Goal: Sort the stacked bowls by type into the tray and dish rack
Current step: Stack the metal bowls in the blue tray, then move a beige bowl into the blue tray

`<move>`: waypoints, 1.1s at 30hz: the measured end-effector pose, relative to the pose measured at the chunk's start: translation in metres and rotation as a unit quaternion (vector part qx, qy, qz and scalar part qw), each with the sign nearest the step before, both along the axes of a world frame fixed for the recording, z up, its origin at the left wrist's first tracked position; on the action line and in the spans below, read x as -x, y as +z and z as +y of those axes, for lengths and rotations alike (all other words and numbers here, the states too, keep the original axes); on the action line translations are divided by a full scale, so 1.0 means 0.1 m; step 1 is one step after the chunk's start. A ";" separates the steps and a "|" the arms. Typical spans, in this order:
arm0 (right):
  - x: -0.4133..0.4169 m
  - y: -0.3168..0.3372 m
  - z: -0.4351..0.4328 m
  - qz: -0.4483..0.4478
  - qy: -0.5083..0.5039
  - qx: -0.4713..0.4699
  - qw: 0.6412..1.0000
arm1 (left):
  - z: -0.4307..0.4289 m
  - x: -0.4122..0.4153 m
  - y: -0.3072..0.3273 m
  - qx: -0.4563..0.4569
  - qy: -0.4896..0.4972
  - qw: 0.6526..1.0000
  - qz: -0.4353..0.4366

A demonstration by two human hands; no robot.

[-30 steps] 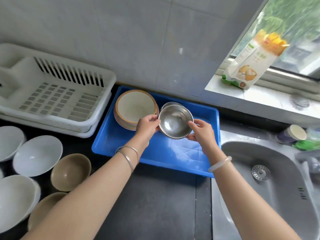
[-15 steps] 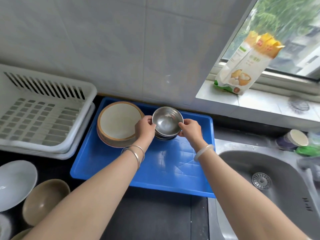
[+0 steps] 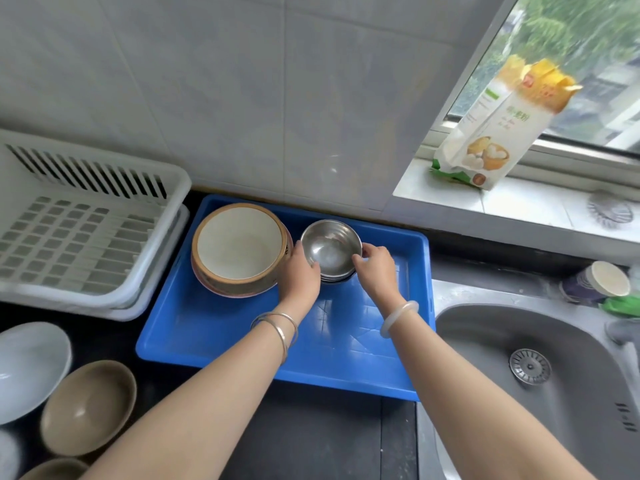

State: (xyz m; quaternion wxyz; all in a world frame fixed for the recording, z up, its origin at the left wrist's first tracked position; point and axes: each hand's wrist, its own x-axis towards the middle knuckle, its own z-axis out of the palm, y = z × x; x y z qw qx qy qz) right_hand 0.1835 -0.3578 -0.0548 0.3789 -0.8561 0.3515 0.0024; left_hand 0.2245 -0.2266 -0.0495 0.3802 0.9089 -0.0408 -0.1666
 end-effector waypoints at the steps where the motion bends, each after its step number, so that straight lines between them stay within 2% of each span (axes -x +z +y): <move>1: 0.02 0.00 0.02 -0.002 -0.005 -0.002 1.000 | 0.00 0.03 -0.01 0.009 0.001 1.000 0.001; 6: 0.17 0.00 0.16 -0.045 -0.008 -0.031 0.998 | 0.01 0.16 -0.03 0.071 0.016 0.997 0.008; 10: 0.29 0.05 0.17 -0.031 -0.007 -0.062 0.998 | 0.07 0.21 -0.01 0.084 0.002 0.996 0.015; 15: 0.52 0.18 0.21 -0.022 0.015 -0.030 0.999 | 0.33 0.41 0.05 0.108 0.003 0.994 0.031; 17: 0.64 0.22 0.31 -0.021 0.028 -0.053 0.998 | 0.52 0.53 0.08 0.114 0.012 0.993 0.037; 24: 1.00 0.32 1.09 -0.024 0.084 -0.157 0.984 | 1.42 1.07 0.18 0.111 0.140 0.984 0.011; 29: 1.05 0.19 1.77 0.024 0.187 -0.169 0.967 | 2.11 1.44 0.14 0.125 0.275 0.953 -0.016; 33: 0.99 -0.01 2.25 0.065 0.242 -0.199 0.948 | 2.52 1.73 0.04 0.094 0.368 0.924 -0.037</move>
